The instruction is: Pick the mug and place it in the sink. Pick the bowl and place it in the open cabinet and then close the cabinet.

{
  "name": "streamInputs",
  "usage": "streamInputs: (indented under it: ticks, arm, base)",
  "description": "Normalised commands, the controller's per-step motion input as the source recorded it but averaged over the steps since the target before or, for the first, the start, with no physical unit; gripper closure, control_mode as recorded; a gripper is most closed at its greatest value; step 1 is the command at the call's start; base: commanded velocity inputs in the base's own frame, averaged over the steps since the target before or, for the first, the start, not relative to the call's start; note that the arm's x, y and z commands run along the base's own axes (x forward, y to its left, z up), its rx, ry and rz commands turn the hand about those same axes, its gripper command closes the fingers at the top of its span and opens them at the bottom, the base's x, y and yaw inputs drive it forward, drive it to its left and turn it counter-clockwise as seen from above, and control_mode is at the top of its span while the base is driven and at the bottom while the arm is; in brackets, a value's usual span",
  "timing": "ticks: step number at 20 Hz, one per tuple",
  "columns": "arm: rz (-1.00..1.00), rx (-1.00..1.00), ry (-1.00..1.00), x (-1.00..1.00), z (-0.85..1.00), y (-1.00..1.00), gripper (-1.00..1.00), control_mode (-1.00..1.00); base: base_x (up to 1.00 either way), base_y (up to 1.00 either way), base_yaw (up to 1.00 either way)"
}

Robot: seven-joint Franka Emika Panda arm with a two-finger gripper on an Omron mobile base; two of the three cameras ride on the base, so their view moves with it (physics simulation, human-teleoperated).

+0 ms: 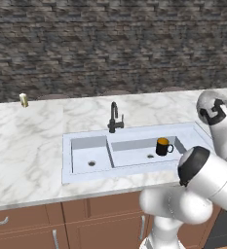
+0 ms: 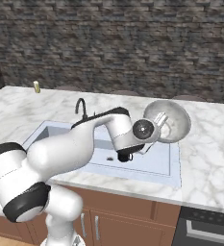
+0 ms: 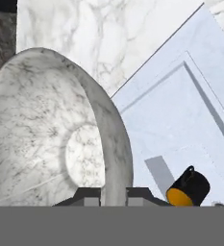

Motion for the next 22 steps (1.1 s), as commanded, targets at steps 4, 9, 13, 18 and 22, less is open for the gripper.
streamInputs:
  ticks: [4, 9, 13, 18, 22]
  arm:
    - [0.31, -0.04, 0.08, -0.04, 0.75, 0.21, 1.0, -1.0]
    - [0.3, -0.15, 0.06, -0.11, 0.76, 0.25, 1.0, -1.0]
    - [0.14, -0.26, -0.09, -0.35, 0.42, 0.41, 1.0, -1.0]
    - [0.04, -0.28, -0.21, -0.44, 0.14, 0.48, 1.0, -1.0]
    - [0.0, -0.21, -0.01, -0.17, 0.0, 0.58, 1.0, -1.0]
  base:
    - [0.0, 0.0, 0.0]
    - [0.0, 0.0, 0.0]
    - [0.0, 0.0, 0.0]
    - [0.0, 0.0, 0.0]
    - [0.0, 0.0, 0.0]
